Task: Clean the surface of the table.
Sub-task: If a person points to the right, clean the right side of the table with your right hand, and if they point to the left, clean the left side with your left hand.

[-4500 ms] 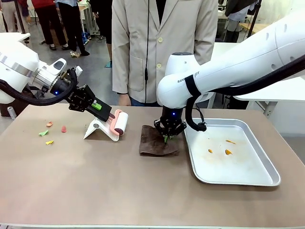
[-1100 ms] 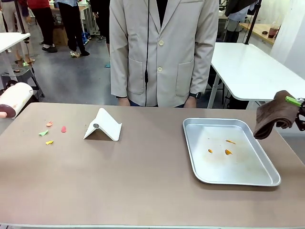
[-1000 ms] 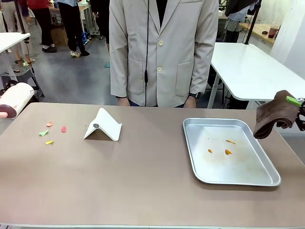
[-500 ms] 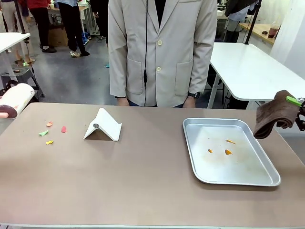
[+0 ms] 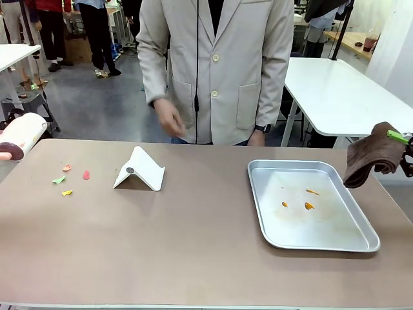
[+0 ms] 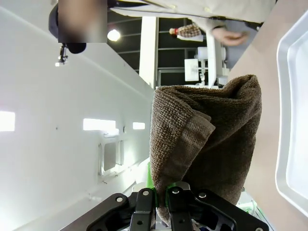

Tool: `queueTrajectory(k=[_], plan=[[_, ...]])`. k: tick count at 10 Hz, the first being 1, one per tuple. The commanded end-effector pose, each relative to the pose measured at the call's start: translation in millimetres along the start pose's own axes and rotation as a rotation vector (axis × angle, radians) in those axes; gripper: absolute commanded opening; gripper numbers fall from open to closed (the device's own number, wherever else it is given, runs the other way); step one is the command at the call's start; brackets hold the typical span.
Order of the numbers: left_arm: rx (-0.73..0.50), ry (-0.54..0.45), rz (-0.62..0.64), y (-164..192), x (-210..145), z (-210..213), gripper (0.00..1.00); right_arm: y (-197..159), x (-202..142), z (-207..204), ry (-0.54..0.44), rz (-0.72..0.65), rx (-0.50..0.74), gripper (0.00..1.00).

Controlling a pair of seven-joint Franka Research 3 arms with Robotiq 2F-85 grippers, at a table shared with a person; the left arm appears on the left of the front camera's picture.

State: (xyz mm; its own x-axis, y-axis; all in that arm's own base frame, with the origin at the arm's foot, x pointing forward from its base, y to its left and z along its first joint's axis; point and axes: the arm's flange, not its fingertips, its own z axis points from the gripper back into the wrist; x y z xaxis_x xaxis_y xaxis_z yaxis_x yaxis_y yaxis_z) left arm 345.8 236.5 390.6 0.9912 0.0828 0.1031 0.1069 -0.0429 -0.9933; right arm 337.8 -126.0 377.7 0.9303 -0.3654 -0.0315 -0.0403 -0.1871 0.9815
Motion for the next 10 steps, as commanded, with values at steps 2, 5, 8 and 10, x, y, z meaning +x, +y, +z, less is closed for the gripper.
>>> queueTrajectory(k=[2, 5, 8, 10], plan=[[-0.003, 0.009, -0.004, -3.8, -1.9, 2.5, 0.02, 5.9, -1.9, 1.4, 0.005, -0.016, 0.015, 0.02], [-0.003, 0.009, -0.004, -3.8, -1.9, 2.5, 0.02, 5.9, -1.9, 1.4, 0.005, -0.016, 0.015, 0.02], [-0.003, 0.009, -0.004, -3.8, -1.9, 2.5, 0.02, 5.9, -1.9, 1.4, 0.005, -0.016, 0.015, 0.02], [-0.003, 0.009, -0.004, -3.8, -1.9, 2.5, 0.02, 5.9, -1.9, 1.4, 0.005, -0.016, 0.015, 0.02]])
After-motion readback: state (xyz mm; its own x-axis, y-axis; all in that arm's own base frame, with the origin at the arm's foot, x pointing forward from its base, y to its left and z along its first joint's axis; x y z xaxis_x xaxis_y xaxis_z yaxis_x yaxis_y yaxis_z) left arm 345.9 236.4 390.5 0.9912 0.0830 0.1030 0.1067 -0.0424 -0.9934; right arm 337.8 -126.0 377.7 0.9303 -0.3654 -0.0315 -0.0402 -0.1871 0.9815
